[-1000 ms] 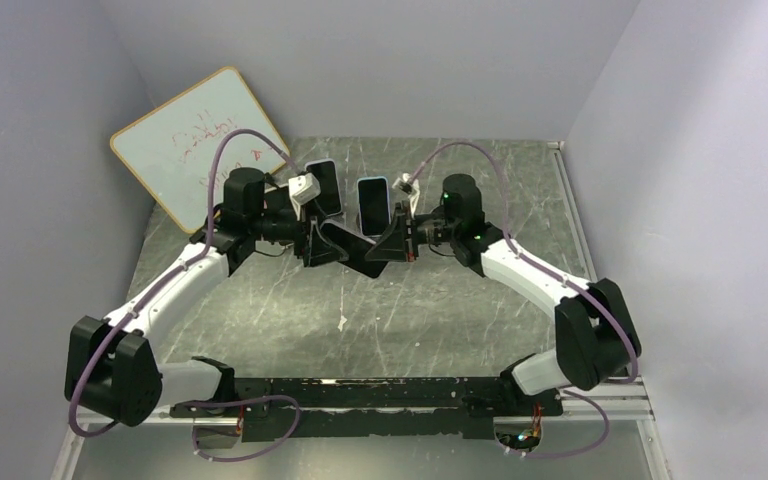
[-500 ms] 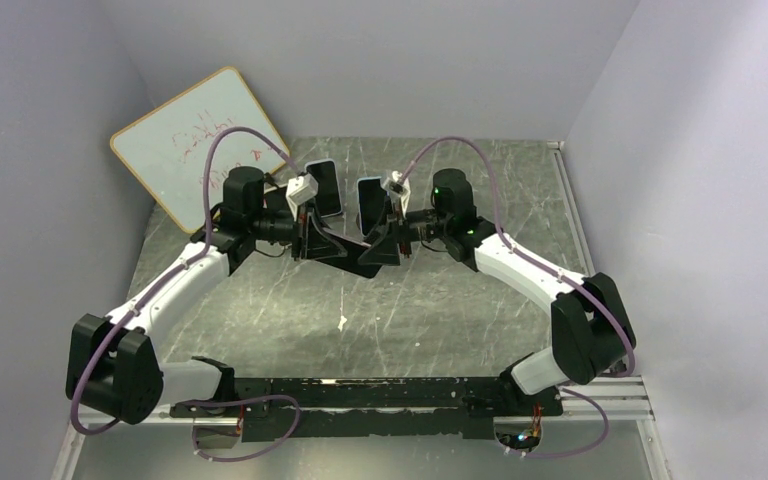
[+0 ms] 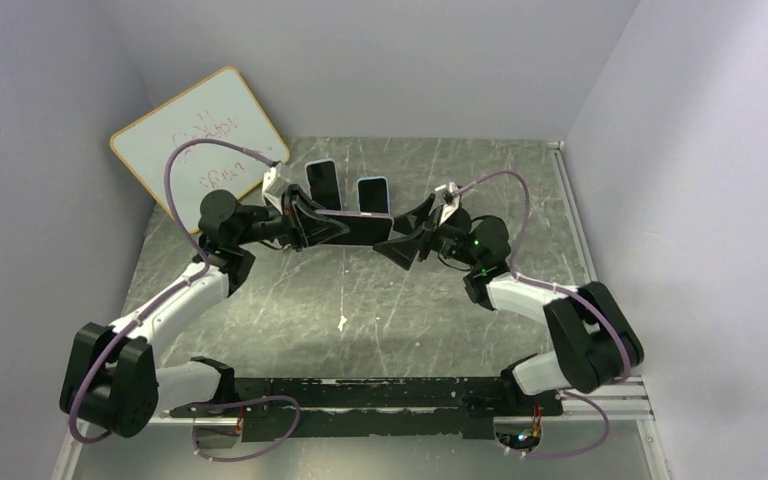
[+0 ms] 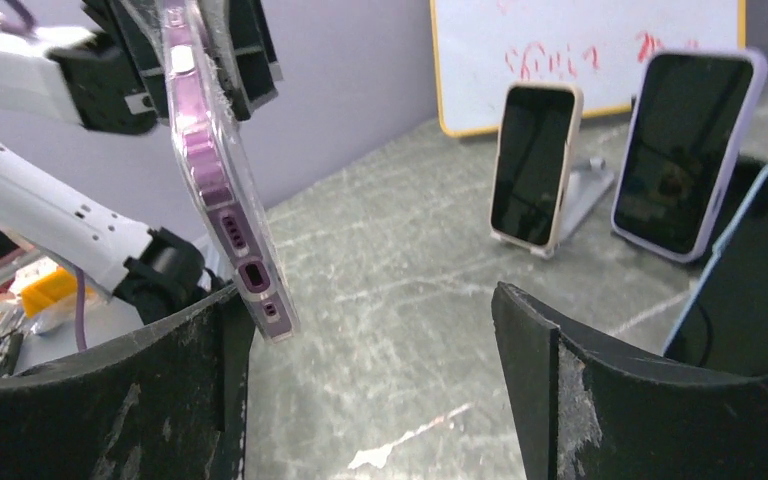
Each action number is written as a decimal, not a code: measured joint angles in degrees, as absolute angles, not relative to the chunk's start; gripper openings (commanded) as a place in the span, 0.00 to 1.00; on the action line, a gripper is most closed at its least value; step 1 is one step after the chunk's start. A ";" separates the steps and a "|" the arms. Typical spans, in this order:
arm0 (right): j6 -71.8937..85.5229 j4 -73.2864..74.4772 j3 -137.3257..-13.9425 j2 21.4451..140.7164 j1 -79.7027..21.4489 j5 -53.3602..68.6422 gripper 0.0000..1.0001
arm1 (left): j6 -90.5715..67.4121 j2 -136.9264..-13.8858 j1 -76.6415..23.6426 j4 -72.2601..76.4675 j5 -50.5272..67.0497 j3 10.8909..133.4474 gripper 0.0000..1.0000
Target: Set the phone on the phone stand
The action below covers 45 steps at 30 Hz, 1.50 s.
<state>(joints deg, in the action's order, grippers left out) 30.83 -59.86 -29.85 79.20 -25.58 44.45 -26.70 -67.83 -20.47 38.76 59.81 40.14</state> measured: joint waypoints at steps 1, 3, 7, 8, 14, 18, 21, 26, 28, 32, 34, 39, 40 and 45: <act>32.93 -63.96 -29.82 80.75 -25.54 44.56 0.90 | -29.52 -68.73 -20.47 43.09 59.59 39.88 0.05; 37.32 -72.44 -29.85 83.85 -25.54 45.19 0.91 | -33.67 -70.17 -20.45 49.34 59.42 39.55 0.05; 43.51 -82.24 -30.55 87.68 -25.67 47.40 0.89 | -38.37 -71.22 -20.60 55.55 59.48 39.44 0.05; 44.16 -83.09 -30.94 87.99 -25.74 47.72 0.88 | -38.50 -71.13 -20.60 56.03 59.53 39.44 0.05; 46.50 -85.10 -33.45 88.16 -26.20 49.74 0.82 | -38.13 -70.00 -20.73 55.42 59.51 39.44 0.05; 47.59 -85.45 -34.79 88.88 -26.57 50.83 0.81 | -38.13 -70.00 -20.73 55.42 59.53 39.40 0.05; 48.01 -85.45 -35.68 89.84 -27.03 51.20 0.79 | -38.15 -70.24 -20.82 55.48 59.53 39.35 0.05; 48.01 -84.97 -37.36 91.15 -28.27 51.55 0.45 | -38.15 -71.40 -20.86 55.48 59.51 39.33 0.05; 48.27 -84.77 -38.24 91.66 -28.84 51.72 0.23 | -38.13 -71.79 -20.91 55.46 59.51 39.20 0.05; 48.14 -84.55 -39.20 91.98 -29.61 53.23 0.00 | -38.00 -71.88 -20.64 53.76 58.30 38.96 0.21; 47.42 -83.68 -39.27 91.96 -29.52 53.65 0.00 | -37.04 -71.68 -20.71 52.49 57.89 39.03 0.45; 45.52 -76.34 -36.77 88.58 -26.09 51.48 0.00 | -30.22 -70.89 -21.23 42.87 54.78 41.41 0.69; 45.39 -75.40 -35.11 86.63 -24.18 50.98 0.00 | -28.69 -70.67 -21.50 41.01 53.12 41.95 0.69; 43.86 -69.06 -27.40 72.79 -10.63 41.74 0.00 | -19.53 -70.65 -27.57 33.67 39.94 45.25 0.70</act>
